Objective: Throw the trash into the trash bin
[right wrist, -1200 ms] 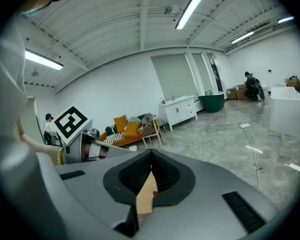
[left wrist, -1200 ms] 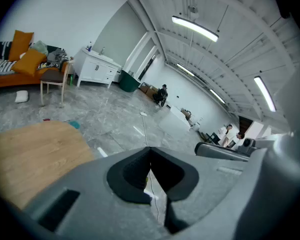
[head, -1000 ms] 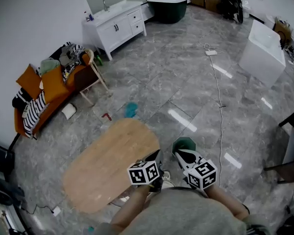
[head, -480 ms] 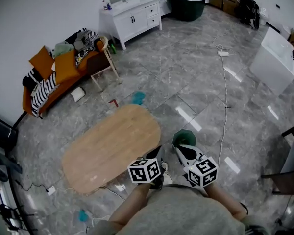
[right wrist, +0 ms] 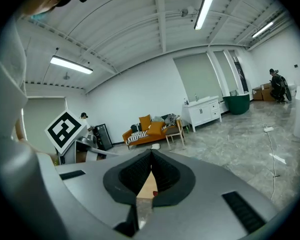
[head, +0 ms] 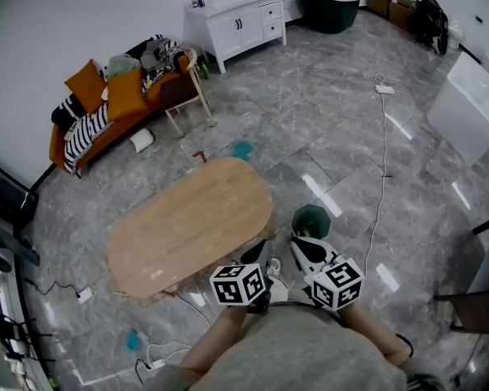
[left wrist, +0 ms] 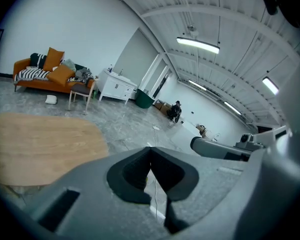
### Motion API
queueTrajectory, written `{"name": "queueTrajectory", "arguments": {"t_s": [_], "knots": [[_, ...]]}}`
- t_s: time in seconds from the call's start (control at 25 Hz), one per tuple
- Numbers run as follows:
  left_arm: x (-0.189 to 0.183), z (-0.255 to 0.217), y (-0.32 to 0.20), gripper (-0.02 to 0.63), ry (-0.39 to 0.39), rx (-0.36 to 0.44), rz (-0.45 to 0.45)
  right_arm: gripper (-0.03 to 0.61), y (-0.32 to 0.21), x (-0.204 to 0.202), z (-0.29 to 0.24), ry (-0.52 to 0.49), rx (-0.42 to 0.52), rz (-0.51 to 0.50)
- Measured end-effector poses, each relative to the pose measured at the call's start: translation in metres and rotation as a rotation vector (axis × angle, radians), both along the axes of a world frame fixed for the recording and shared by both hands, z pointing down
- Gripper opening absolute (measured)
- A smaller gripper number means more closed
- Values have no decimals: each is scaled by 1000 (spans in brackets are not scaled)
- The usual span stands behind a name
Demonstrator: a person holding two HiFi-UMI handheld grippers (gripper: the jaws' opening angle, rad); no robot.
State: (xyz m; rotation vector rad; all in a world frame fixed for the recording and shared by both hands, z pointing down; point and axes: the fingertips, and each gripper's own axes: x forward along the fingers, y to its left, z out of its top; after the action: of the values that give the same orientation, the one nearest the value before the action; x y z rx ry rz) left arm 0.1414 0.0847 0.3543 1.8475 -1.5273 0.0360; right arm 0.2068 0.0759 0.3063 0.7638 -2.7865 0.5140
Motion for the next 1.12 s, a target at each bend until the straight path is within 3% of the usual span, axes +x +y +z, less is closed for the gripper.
{"name": "queueTrajectory", "arguments": {"t_s": [0.6,1.12], "knots": [[-5,7,80,11,-39,27,-118,9,70,-6,17,26,16,-116],[-12,18,114,11,-29,12,-194,9,105,-24,23,49,23,-250]]}}
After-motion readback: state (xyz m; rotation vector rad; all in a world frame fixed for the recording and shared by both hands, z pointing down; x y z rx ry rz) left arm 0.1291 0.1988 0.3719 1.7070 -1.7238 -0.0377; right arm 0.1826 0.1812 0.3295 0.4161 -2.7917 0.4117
